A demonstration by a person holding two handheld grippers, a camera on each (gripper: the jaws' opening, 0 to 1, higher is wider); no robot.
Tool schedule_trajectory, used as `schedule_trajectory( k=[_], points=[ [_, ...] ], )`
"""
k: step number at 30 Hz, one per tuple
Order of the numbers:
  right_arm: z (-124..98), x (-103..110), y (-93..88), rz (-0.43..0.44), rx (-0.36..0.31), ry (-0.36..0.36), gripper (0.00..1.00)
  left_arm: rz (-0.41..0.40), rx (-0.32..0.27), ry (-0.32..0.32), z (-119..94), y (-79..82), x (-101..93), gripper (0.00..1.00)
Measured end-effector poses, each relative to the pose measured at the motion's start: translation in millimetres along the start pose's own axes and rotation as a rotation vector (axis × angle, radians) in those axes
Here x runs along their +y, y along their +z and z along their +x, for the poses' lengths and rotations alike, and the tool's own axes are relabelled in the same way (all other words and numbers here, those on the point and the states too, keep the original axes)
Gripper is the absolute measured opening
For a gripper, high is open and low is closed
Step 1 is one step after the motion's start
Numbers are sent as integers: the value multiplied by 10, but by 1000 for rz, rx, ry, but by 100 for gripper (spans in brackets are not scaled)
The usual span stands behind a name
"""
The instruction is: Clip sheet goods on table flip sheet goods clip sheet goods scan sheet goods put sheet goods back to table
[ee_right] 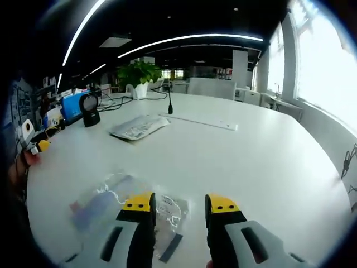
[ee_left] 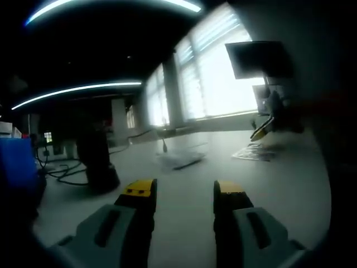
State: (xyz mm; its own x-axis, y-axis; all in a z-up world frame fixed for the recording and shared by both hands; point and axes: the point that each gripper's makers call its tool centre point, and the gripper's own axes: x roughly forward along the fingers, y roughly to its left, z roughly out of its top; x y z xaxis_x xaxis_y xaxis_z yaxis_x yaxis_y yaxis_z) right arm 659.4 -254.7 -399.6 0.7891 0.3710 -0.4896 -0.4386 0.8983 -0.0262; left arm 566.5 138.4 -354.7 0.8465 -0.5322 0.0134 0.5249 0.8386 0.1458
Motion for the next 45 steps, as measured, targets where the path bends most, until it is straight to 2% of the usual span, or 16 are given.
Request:
schedule_trajectory(
  k=[8,10,11,13,15,19,23,30,33,35,40,45],
  points=[
    [96,-46,-50,-41,19,21,29,-4,8,-4,14,-11,-15,33],
    [127,8,-18,66,-4,57,28,-15,5,-4,12,-6,-8,33],
    [141,5,-13,70,-5,68,28,-21,3,-4,13,-13,25,33],
    [166,-14,-39,27,12,58,27,-31,2,-1,16,-16,45,33],
    [178,4,-104,-41,56,66,25,-39,1,-1,19,-18,54,33],
    [192,84,-171,-52,83,87,25,-56,0,7,19,-21,79,33],
    [206,53,-153,-22,80,83,24,-75,-2,5,26,-32,87,33],
    [192,-48,-167,29,77,62,12,-73,10,-2,42,-56,59,33],
    [189,-45,-171,23,66,54,10,-75,14,2,49,-69,67,33],
    [181,-32,-176,11,62,46,4,-75,19,3,55,-82,70,33],
    [179,-25,-181,39,32,50,0,-71,29,2,65,-103,64,33],
    [184,-39,-169,57,17,32,0,-64,41,-2,74,-120,45,33]
  ],
)
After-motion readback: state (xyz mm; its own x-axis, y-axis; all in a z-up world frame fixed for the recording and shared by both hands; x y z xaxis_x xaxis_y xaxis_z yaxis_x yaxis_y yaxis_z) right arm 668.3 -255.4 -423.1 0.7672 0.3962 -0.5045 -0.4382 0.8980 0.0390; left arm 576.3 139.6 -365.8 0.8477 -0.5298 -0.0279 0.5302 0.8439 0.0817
